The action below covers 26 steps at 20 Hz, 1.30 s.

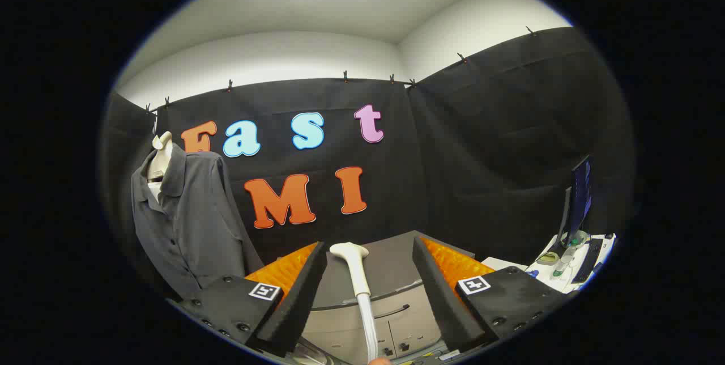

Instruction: Iron the clothes twice with a garment steamer, once on the left side and once on the right side.

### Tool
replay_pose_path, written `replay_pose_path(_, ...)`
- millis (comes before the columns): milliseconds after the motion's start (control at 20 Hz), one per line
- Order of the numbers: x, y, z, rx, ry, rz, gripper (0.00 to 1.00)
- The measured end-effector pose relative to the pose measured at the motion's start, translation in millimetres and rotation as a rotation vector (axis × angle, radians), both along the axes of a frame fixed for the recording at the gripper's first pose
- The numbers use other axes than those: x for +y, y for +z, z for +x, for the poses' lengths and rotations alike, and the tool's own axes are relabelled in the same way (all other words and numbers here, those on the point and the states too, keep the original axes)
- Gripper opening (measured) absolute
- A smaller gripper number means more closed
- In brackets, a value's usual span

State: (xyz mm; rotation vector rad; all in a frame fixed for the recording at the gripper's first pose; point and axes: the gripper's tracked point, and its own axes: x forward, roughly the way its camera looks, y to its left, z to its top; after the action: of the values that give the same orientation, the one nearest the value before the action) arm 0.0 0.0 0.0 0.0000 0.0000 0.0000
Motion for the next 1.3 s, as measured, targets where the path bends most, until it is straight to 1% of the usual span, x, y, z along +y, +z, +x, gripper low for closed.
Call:
replay_pose_path(300,-6.7,2.1,5.5,0.003,0.033,-0.006,0.98)
replay_pose_path(700,-14.6,3.4,-4.5,-0.008,0.020,0.009,0.98)
replay_pose_path(950,-9.7,-3.7,-3.9,0.015,0.027,0.002,0.98)
replay_pose_path(1100,-3.2,-12.0,5.6,0.046,0.042,-0.017,0.98)
replay_pose_path(1300,11.5,-24.1,28.8,0.117,0.082,-0.053,0.98)
